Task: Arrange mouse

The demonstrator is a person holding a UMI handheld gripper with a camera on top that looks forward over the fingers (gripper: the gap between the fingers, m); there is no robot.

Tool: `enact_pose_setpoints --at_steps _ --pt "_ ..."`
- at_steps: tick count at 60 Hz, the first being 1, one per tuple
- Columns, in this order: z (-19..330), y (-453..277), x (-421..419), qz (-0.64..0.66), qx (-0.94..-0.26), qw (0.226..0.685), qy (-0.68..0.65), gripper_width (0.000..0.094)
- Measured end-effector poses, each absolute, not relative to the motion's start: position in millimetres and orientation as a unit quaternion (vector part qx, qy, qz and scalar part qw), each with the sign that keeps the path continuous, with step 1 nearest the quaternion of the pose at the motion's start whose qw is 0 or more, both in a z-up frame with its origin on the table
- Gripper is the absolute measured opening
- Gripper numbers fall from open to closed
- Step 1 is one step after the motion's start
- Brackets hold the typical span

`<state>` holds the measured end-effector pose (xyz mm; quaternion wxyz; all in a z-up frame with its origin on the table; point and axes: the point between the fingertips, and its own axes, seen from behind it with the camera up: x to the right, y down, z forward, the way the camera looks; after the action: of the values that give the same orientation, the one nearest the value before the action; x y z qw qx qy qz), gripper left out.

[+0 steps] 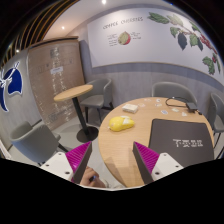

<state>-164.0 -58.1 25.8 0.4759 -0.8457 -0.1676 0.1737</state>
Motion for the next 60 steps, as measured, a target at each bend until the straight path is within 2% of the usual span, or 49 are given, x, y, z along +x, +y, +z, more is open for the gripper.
enact_pose_setpoints --at_steps 7,20,43,46,47,48,49,57,60 --pt "15.1 -31.4 -200.9 0.177 -0.850 0.463 -0.180 0.0850" --pt "-13.5 21.8 -220.1 0.152 -0.872 0.438 -0.155 0.0848" --pt "-17.3 101.4 -231.4 0.090 -0.886 0.436 -0.127 0.0819" --pt "-18.6 108.5 -231.0 0.081 -0.887 0.437 -0.129 0.0747" --pt "-18.8 109.7 -228.8 0.075 -0.887 0.438 -0.130 0.0692" --pt "-19.5 111.7 -225.3 0.065 -0.887 0.439 -0.131 0.0566" --pt "-19.6 112.4 -224.9 0.063 -0.886 0.440 -0.131 0.0516" --pt "-14.5 103.1 -235.3 0.099 -0.883 0.433 -0.154 0.0394" --pt "5.9 89.9 -237.1 0.128 -0.873 0.442 -0.162 0.0387"
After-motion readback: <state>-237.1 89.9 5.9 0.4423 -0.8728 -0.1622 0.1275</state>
